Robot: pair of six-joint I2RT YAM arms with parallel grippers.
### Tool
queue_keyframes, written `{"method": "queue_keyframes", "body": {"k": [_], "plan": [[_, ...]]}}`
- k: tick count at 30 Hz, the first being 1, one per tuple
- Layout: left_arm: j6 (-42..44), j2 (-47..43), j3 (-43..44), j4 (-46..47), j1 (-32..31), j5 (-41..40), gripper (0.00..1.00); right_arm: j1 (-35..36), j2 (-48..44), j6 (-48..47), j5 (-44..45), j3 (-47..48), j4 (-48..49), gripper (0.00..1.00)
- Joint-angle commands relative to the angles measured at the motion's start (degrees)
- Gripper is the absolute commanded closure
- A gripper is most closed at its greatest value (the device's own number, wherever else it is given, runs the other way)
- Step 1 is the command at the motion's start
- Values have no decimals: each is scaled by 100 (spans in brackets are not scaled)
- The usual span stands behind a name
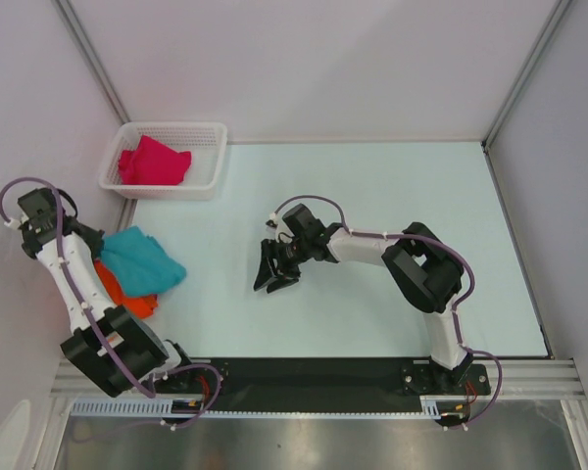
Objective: Fold and stack the t-shirts
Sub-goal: Smooth out wrinkles on the folded tshirt
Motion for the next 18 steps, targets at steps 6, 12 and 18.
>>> {"method": "queue_keyframes", "body": {"k": [6, 12, 18], "plan": [[-258, 230, 1384, 144, -667, 742, 100, -11, 67, -162, 91, 375, -233, 43], [-197, 81, 1569, -49, -659, 409, 100, -20, 146, -197, 91, 384, -286, 44], [-188, -348, 1560, -322, -352, 268, 100, -20, 199, -258, 82, 375, -356, 44]]}}
